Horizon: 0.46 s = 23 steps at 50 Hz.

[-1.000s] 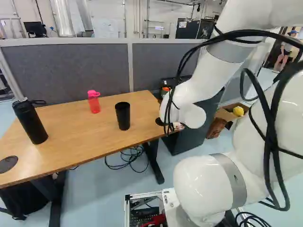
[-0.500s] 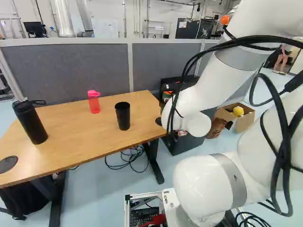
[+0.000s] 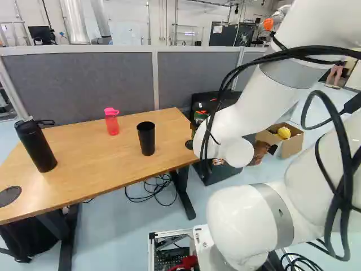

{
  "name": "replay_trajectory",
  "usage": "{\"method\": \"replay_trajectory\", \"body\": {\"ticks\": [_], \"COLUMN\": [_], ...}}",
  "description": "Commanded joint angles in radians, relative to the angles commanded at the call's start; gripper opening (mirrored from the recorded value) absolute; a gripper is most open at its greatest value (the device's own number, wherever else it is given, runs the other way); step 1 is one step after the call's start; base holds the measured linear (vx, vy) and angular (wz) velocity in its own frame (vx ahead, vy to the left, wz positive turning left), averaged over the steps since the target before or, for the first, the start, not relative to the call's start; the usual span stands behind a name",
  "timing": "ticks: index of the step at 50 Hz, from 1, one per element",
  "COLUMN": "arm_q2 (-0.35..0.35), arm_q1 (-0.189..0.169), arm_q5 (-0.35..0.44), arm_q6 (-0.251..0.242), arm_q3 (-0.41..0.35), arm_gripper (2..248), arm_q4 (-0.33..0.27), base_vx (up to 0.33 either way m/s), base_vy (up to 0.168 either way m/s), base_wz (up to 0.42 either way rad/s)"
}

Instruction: Pick up the green bottle from the table

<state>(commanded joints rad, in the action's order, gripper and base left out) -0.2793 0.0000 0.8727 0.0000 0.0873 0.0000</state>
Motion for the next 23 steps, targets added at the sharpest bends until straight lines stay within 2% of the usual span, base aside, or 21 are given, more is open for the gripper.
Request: {"method": "replay_trajectory", "body": {"ticks": [23], "arm_q2": [0.0], "arm_q1": [0.0], "arm_q5": [0.0], "arm_q6": [0.0], "arm_q3": [0.0], "arm_gripper": [112], "arm_q4": [0.0], "base_vx": [0.0], "base_vy": [0.0], "base_wz": [0.0]}}
